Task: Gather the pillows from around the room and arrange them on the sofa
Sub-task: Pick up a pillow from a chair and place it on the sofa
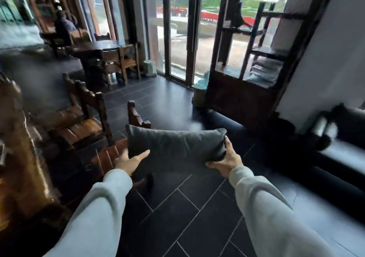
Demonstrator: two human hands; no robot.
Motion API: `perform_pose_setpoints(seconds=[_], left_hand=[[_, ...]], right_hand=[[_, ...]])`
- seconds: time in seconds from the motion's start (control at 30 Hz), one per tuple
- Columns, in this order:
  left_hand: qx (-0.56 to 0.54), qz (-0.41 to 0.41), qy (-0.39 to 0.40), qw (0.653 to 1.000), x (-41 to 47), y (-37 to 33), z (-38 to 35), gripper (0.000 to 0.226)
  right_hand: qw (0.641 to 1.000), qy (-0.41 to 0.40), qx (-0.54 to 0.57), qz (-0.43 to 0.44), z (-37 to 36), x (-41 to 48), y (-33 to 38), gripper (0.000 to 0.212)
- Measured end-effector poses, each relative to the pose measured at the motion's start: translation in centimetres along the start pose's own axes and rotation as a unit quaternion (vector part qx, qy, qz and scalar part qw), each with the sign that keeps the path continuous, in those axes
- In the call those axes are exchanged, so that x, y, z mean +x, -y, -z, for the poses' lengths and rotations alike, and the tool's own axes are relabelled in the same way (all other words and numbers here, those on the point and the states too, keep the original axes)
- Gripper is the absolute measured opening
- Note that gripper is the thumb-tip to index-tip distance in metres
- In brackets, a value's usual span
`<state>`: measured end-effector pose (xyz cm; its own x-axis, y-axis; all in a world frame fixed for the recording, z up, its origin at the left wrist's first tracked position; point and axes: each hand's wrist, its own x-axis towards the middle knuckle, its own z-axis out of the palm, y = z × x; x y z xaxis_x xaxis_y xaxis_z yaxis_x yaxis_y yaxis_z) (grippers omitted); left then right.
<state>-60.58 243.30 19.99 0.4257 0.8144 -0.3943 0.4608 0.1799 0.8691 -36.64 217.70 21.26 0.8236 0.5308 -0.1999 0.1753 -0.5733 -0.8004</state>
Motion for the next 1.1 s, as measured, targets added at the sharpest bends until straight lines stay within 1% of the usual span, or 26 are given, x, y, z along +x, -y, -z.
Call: perform_pose_setpoints(seconds=[0.07,0.1,0.13,0.23,0.27,0.3,0.33,0.4,0.43,0.6,0.67,0.8,0.87,0.97,1.0,1.1], left_hand=[[0.0,-0.034,0.035,0.999,-0.4,-3.7,-5.5,0.115],[0.001,-0.054,0.054,0.997,-0.7,-5.3,-8.5,0.109],[0.008,-0.072,0.07,0.995,-1.2,-6.9,-11.4,0.097],[0.029,-0.124,0.115,0.985,-2.8,-10.8,-20.2,0.051],[0.032,-0.134,0.129,0.982,-3.4,-12.1,-23.1,0.039],[0.04,-0.145,0.139,0.979,-3.9,-13.4,-26.0,0.034],[0.051,-0.161,0.147,0.975,-4.4,-14.7,-28.9,0.036],[0.07,-0.176,0.167,0.968,-5.3,-17.1,-34.6,0.057],[0.074,-0.18,0.177,0.965,-5.5,-18.1,-37.4,0.062],[0.123,-0.219,0.242,0.937,-7.1,-22.5,-51.2,0.061],[0.155,-0.237,0.272,0.92,-7.7,-24.2,-57.1,0.06],[0.186,-0.265,0.339,0.883,-8.3,-27.5,-69.6,0.058],[0.203,-0.277,0.37,0.863,-8.6,-29.4,-76.3,0.066],[0.222,-0.276,0.423,0.834,-9.5,-32.2,-85.6,0.075],[0.225,-0.277,0.441,0.824,-9.9,-33.2,-88.5,0.074],[0.242,-0.291,0.483,0.789,-11.5,-36.1,-96.3,0.072]], right_hand=[[1.0,-0.022,0.01,-0.014,6.6,1.1,-2.4,0.136],[0.999,-0.033,0.013,-0.016,9.9,1.5,-3.8,0.136],[0.999,-0.044,0.018,-0.021,13.1,1.9,-5.3,0.136],[0.994,-0.093,0.039,-0.035,21.8,2.6,-9.7,0.132],[0.992,-0.112,0.04,-0.042,24.3,2.8,-11.2,0.13],[0.99,-0.129,0.041,-0.048,26.8,2.9,-12.6,0.128],[0.987,-0.144,0.042,-0.054,29.0,2.9,-14.1,0.127],[0.983,-0.167,0.045,-0.066,33.1,2.9,-17.1,0.122],[0.98,-0.178,0.049,-0.075,34.9,2.7,-18.6,0.12],[0.96,-0.241,0.072,-0.122,43.9,2.2,-26.3,0.113],[0.949,-0.27,0.077,-0.144,47.5,2.0,-29.2,0.111],[0.925,-0.321,0.071,-0.188,55.0,2.6,-34.5,0.108],[0.912,-0.349,0.075,-0.201,59.1,3.6,-36.8,0.112],[0.885,-0.399,0.083,-0.223,65.2,4.8,-39.6,0.126],[0.876,-0.414,0.09,-0.232,67.1,5.1,-40.3,0.126],[0.845,-0.454,0.101,-0.264,72.2,5.3,-42.6,0.118]])
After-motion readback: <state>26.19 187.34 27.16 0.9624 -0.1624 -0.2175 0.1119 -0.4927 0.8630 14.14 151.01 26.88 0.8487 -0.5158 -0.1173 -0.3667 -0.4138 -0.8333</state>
